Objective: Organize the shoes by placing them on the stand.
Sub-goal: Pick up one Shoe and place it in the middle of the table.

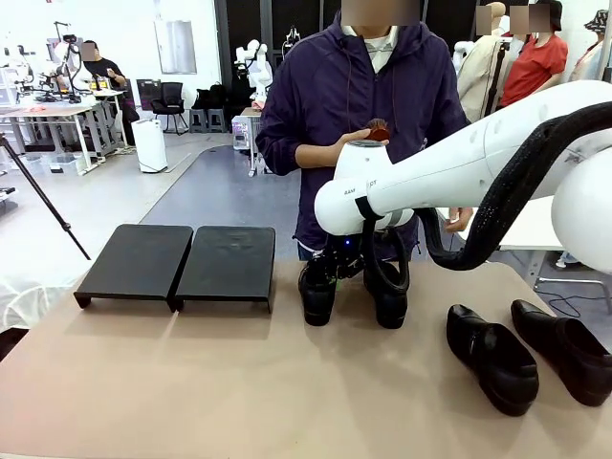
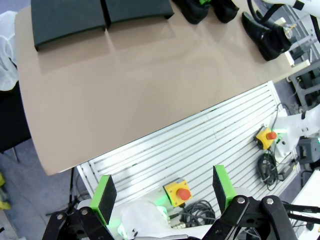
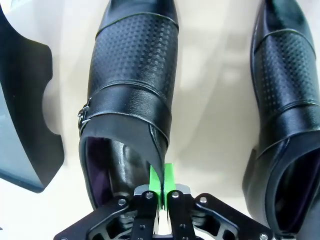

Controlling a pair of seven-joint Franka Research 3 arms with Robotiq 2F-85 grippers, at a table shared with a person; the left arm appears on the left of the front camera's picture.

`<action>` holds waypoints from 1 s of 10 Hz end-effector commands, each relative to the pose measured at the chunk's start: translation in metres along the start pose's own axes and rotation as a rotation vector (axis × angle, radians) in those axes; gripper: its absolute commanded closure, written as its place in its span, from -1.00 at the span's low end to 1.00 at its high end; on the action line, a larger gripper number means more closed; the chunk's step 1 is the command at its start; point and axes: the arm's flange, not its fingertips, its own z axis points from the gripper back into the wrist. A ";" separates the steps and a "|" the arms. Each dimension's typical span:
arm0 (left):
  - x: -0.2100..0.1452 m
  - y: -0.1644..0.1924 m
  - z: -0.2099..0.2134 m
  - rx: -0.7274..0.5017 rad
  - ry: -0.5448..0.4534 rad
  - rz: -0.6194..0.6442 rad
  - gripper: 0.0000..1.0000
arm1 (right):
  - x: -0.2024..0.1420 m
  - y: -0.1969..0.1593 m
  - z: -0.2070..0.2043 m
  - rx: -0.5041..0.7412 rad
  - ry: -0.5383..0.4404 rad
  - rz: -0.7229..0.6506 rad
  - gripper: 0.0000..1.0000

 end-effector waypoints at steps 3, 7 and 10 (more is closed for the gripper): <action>0.000 -0.001 0.000 -0.008 0.000 -0.007 -1.00 | -0.024 0.019 0.035 -0.022 0.012 0.016 1.00; 0.000 -0.001 0.000 -0.008 0.000 -0.007 -1.00 | -0.131 0.074 0.131 -0.129 0.064 -0.022 1.00; 0.000 -0.001 0.000 -0.008 0.000 -0.007 -1.00 | -0.227 0.083 0.191 -0.137 -0.079 -0.082 1.00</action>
